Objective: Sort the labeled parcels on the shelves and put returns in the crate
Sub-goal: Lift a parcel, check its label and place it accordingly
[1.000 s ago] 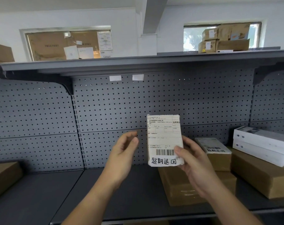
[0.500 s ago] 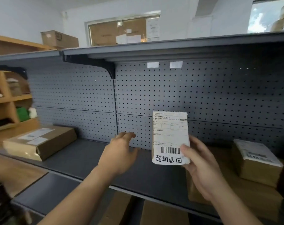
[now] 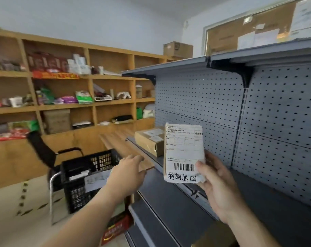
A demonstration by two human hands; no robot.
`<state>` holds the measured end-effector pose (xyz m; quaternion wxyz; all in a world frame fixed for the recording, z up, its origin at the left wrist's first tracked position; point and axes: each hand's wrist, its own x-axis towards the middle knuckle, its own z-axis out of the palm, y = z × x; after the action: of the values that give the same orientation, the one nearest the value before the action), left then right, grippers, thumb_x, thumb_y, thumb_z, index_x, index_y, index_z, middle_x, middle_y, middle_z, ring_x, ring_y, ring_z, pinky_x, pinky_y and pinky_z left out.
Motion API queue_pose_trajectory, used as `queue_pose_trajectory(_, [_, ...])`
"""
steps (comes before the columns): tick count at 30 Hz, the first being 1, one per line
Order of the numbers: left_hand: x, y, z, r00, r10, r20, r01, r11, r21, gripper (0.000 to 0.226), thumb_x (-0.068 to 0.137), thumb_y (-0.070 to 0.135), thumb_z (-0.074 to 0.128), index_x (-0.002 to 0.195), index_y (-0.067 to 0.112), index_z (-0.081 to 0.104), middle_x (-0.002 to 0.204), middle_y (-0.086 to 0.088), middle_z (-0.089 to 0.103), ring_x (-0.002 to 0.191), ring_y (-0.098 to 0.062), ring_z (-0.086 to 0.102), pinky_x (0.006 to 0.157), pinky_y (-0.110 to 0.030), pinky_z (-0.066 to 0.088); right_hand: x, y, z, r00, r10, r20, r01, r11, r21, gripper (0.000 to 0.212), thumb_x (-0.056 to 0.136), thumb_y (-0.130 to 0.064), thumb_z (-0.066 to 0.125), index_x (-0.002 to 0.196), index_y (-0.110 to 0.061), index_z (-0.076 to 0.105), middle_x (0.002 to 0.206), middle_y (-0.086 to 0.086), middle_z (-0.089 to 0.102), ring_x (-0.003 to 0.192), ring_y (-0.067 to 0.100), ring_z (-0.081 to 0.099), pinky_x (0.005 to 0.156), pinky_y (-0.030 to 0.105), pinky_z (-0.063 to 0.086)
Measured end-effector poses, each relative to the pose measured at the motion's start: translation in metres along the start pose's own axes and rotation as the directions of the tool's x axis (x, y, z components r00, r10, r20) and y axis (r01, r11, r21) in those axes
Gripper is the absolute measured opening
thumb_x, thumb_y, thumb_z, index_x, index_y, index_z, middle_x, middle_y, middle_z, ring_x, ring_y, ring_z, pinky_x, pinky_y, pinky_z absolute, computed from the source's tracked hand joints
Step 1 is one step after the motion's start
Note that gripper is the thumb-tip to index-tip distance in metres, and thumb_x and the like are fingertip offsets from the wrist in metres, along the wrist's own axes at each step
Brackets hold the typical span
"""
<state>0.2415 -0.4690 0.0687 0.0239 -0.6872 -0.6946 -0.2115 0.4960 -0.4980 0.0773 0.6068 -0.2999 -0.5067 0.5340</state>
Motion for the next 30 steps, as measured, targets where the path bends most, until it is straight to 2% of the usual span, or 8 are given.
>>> queue_pose_trajectory(4, [0.004,-0.081,-0.029,0.991,-0.13,-0.029,0.131,0.991,0.04,0.043,0.099,0.042,0.056,0.139,0.026,0.052,0.14,0.003,0.053,0.127,-0.025,0.052,0.097,-0.045,0.052,0.037,0.036,0.073,0.989,0.023,0.149,-0.032,0.998,0.056,0.054,0.083,-0.016,0.065,0.136,-0.015,0.059,0.124,0.01,0.074,0.118,0.026,0.069,0.104,0.052,0.051])
queue_pose_trajectory(8, [0.012,-0.154,-0.047,0.969,-0.234,-0.074,0.238,0.97,0.05,0.044,0.1,0.041,0.055,0.142,0.027,0.051,0.143,0.003,0.052,0.131,-0.023,0.05,0.102,-0.047,0.05,0.073,0.073,0.141,0.956,0.055,0.287,-0.088,0.991,0.102,0.053,0.085,-0.016,0.066,0.137,-0.017,0.057,0.125,0.008,0.073,0.118,0.026,0.069,0.09,0.038,0.057])
queue_pose_trajectory(13, [0.024,-0.225,-0.048,0.943,-0.325,-0.074,0.33,0.94,0.083,0.05,0.1,0.042,0.056,0.147,0.028,0.047,0.146,0.005,0.051,0.132,-0.022,0.05,0.102,-0.046,0.051,0.107,0.117,0.205,0.913,0.11,0.393,-0.174,0.976,0.131,0.058,0.081,-0.022,0.074,0.136,-0.019,0.057,0.124,0.01,0.073,0.115,0.026,0.071,0.086,0.036,0.062])
queue_pose_trajectory(15, [0.03,-0.248,-0.044,0.934,-0.352,-0.057,0.356,0.929,0.097,0.05,0.1,0.042,0.055,0.147,0.028,0.046,0.146,0.004,0.051,0.131,-0.023,0.051,0.102,-0.045,0.05,0.119,0.134,0.223,0.897,0.146,0.417,-0.22,0.966,0.134,0.068,0.073,-0.029,0.083,0.135,-0.019,0.057,0.123,0.01,0.074,0.115,0.027,0.071,0.087,0.037,0.062])
queue_pose_trajectory(20, [0.05,-0.295,-0.026,0.898,-0.441,0.0,0.438,0.893,0.098,0.043,0.1,0.039,0.055,0.141,0.029,0.05,0.137,0.004,0.054,0.123,-0.022,0.054,0.097,-0.046,0.053,0.158,0.179,0.257,0.867,0.225,0.445,-0.303,0.946,0.111,0.062,0.075,-0.024,0.076,0.134,-0.018,0.058,0.123,0.011,0.074,0.115,0.028,0.071,0.09,0.042,0.054])
queue_pose_trajectory(24, [0.083,-0.328,-0.011,0.876,-0.482,0.003,0.477,0.869,0.132,0.045,0.099,0.04,0.055,0.143,0.03,0.049,0.138,0.005,0.055,0.124,-0.021,0.055,0.096,-0.044,0.054,0.202,0.211,0.279,0.846,0.249,0.472,-0.327,0.941,0.089,0.08,0.061,-0.041,0.094,0.132,-0.022,0.061,0.124,0.011,0.073,0.12,0.033,0.067,0.106,0.058,0.048])
queue_pose_trajectory(27, [0.116,-0.351,-0.002,0.856,-0.516,-0.016,0.513,0.847,0.14,0.049,0.099,0.041,0.056,0.146,0.03,0.047,0.141,0.005,0.054,0.126,-0.022,0.054,0.097,-0.043,0.054,0.242,0.235,0.294,0.829,0.254,0.498,-0.346,0.933,0.101,0.09,0.051,-0.051,0.097,0.13,-0.025,0.063,0.125,0.011,0.073,0.122,0.036,0.065,0.112,0.062,0.042])
queue_pose_trajectory(30, [0.156,-0.369,0.006,0.843,-0.538,-0.028,0.537,0.835,0.122,0.05,0.099,0.043,0.057,0.147,0.033,0.045,0.142,0.006,0.054,0.123,-0.021,0.056,0.095,-0.041,0.055,0.287,0.256,0.309,0.795,0.262,0.546,-0.37,0.924,0.095,0.079,0.066,-0.042,0.092,0.135,-0.023,0.06,0.125,0.011,0.072,0.117,0.032,0.068,0.107,0.055,0.048])
